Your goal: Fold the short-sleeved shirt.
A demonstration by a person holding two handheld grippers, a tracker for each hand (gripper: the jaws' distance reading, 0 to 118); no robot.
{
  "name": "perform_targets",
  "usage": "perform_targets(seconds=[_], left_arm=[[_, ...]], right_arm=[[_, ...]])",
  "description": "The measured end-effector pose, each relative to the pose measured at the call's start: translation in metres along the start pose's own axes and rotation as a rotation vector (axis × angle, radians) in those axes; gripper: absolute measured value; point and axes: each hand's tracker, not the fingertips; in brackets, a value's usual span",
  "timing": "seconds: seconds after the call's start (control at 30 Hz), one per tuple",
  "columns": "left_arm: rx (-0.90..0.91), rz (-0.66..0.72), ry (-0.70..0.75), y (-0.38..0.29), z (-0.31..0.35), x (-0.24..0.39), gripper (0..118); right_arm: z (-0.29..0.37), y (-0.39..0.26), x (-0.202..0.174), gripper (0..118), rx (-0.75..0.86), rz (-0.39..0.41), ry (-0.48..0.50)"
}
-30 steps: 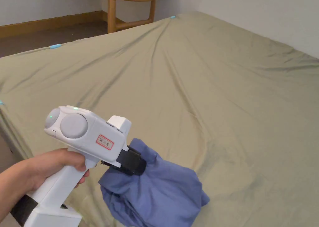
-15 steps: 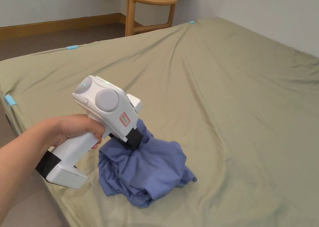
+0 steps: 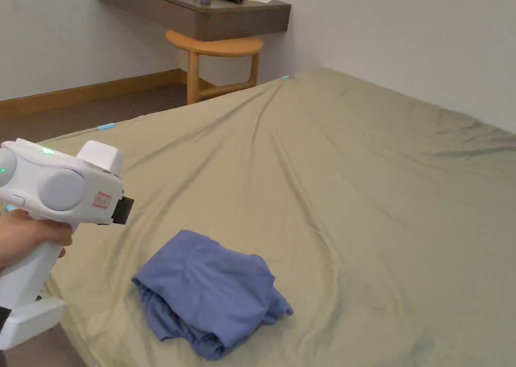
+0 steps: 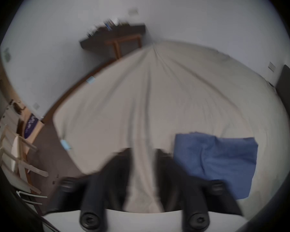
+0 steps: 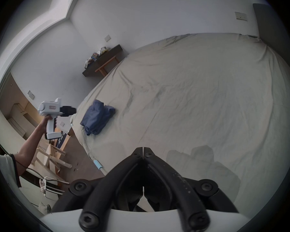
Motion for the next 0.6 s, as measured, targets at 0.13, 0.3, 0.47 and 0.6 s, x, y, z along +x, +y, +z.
perform_targets(seconds=[0.13, 0.3, 0.47, 0.6], left_arm=[[0.185, -0.047, -0.114, -0.027, 0.081, 0.052, 1], [0.469, 0.093, -0.326, -0.072, 0.17, 0.143, 0], [0.691, 0.051, -0.384, -0.129, 0.218, 0.239, 0], [0.669, 0.11, -0.579, -0.164, 0.228, 0.278, 0]], right_arm=[[0.037, -0.007, 0.01, 1, 0.142, 0.064, -0.107], [0.099, -0.018, 0.024, 1, 0.435, 0.134, -0.36], [0.146, -0.045, 0.05, 1, 0.738, 0.191, -0.652], [0.172, -0.066, 0.078, 2, 0.861, 0.137, -0.774]])
